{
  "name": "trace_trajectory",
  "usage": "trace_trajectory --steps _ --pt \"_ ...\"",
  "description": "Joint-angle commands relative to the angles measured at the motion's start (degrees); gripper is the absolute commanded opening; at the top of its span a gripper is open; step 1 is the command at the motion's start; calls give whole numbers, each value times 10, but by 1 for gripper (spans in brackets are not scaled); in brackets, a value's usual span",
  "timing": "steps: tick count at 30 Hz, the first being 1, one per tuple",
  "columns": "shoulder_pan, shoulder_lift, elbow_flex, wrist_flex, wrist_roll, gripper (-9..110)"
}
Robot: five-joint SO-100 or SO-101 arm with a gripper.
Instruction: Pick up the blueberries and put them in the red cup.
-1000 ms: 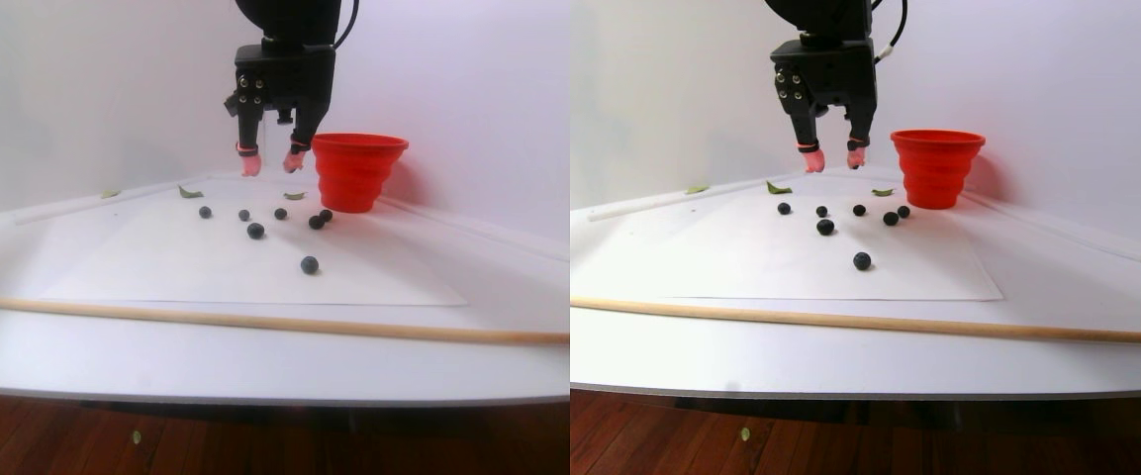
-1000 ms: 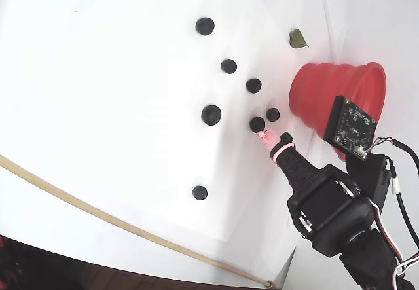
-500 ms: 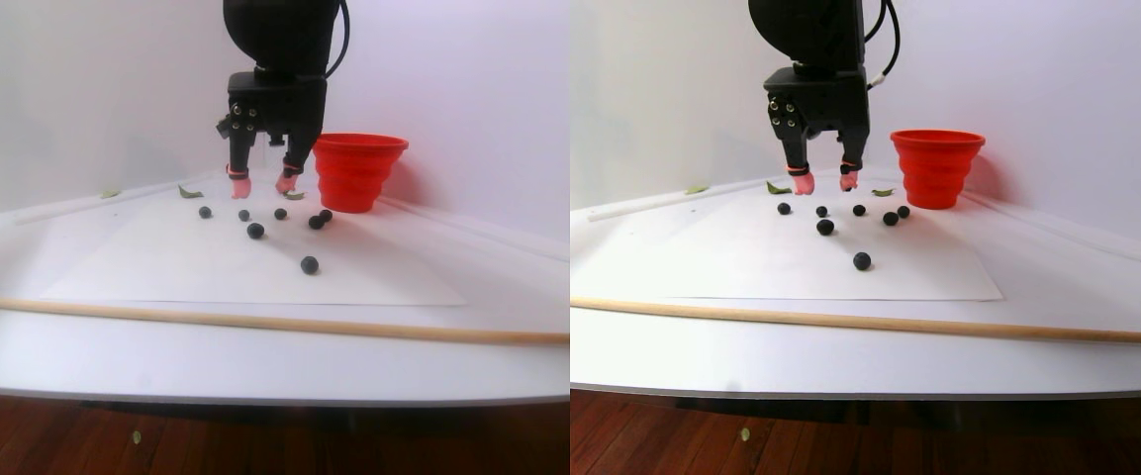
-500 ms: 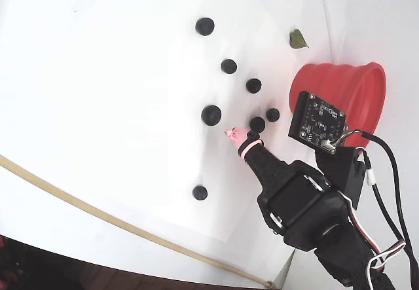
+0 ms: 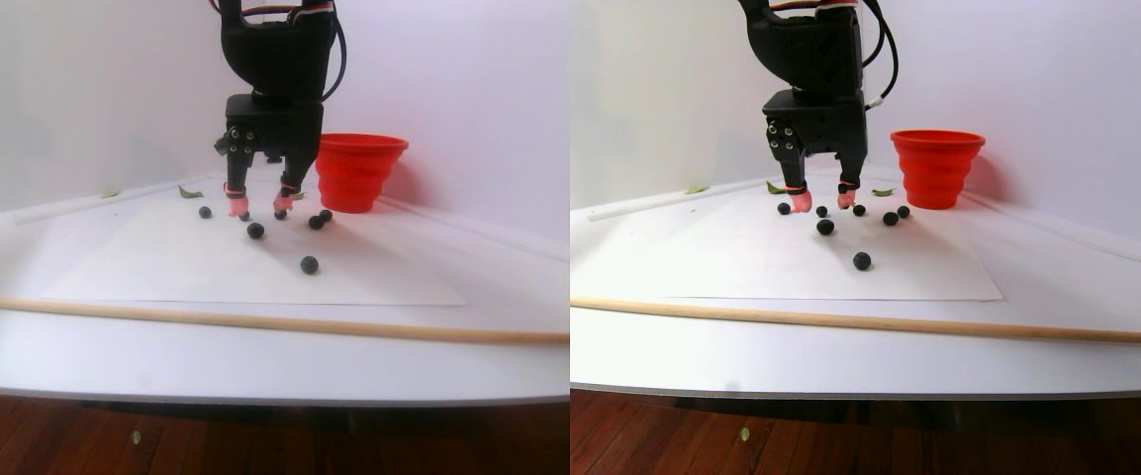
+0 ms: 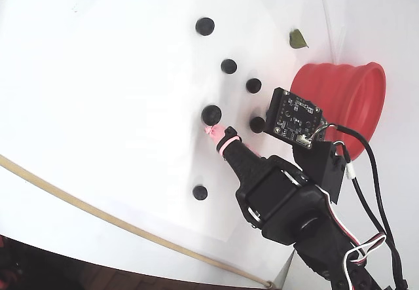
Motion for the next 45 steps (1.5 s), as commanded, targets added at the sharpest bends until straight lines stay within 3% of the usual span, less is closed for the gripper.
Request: trace_trajectory --steps 1,45 --pt "-6 0 -42 -19 -4 24" --pt "-25 -128 -124 -83 37 19"
